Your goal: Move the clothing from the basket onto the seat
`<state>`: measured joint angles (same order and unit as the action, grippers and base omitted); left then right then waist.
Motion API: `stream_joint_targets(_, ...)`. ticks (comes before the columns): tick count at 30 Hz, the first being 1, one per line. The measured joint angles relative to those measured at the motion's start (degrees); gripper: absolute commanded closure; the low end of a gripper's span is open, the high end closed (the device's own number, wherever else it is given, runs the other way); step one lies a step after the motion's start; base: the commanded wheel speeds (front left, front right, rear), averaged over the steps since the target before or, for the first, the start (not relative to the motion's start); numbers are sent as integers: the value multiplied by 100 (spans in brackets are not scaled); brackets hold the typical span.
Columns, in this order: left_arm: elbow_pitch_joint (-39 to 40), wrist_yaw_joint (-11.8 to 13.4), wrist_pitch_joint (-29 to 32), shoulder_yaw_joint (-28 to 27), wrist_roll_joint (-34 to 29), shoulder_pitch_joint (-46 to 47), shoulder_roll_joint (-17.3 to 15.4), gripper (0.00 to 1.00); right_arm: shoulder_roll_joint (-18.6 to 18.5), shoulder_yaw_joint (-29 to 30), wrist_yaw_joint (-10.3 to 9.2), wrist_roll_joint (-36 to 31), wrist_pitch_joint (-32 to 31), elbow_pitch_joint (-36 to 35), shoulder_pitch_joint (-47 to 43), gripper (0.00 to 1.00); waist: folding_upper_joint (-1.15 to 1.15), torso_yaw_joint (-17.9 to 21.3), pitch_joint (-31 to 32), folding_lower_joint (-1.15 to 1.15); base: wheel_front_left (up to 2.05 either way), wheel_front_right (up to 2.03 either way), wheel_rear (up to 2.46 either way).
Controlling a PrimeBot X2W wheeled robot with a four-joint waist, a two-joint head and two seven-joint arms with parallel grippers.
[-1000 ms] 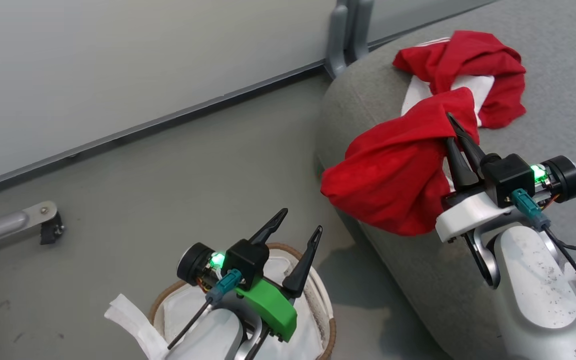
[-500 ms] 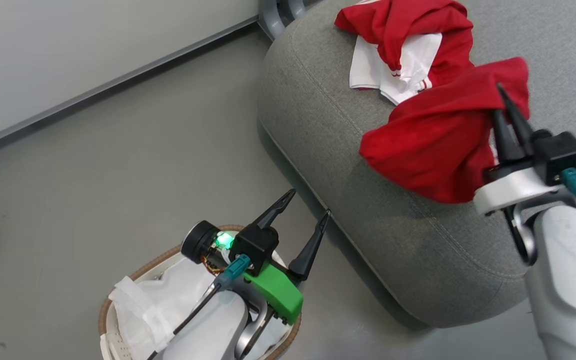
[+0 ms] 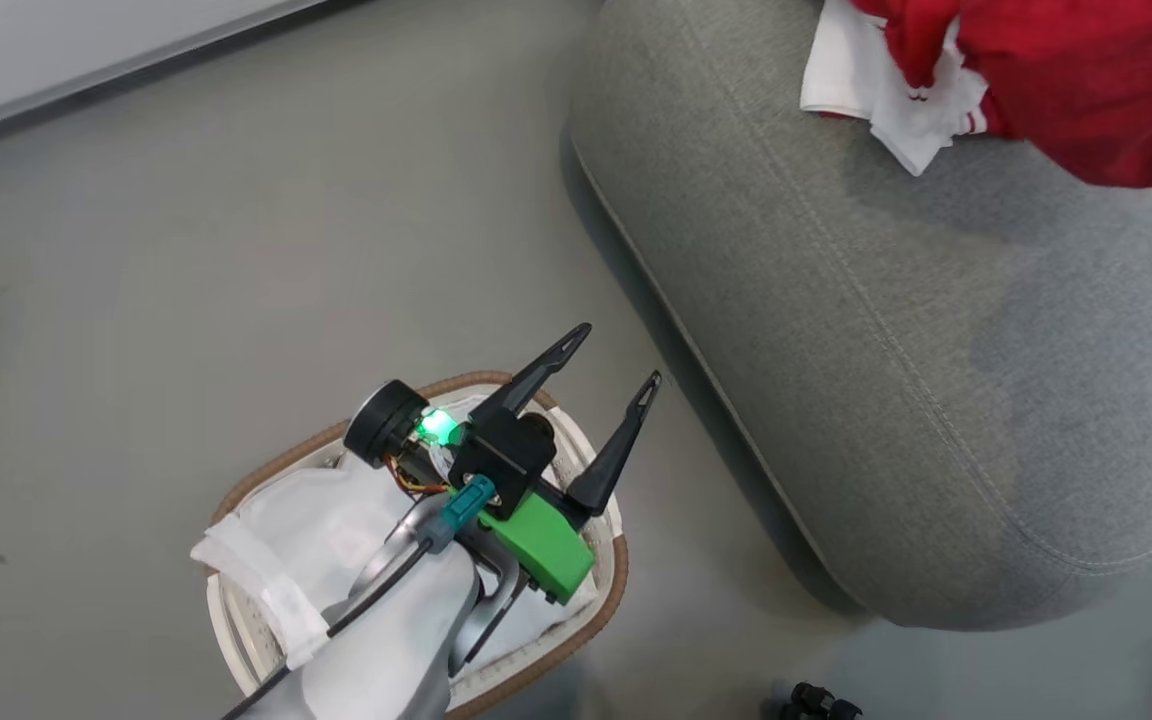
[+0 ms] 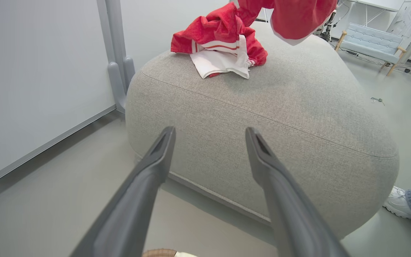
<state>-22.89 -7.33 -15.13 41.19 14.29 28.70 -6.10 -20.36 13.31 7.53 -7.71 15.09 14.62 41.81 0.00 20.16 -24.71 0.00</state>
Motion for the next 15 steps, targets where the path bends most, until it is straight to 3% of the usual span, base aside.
stream_joint_targets(7, 52, -5, 0, -9, -120, 186, -86, 0, -36, 631, 0, -105, 0, 590, 172, 100, 0, -346, -484, 1, 0, 0, 0)
stream_joint_targets(13, 116, 8, 0, -88, -143, 198, -174, 0, 260, 851, 0, -247, 0, 1135, 129, 100, 0, -620, -783, 1, 0, 0, 0)
stream_joint_targets(15, 125, 13, 0, -111, -151, 198, -200, 0, 372, 909, 0, -267, 0, 1255, 100, 92, 0, -672, -861, 1, 0, 0, 0)
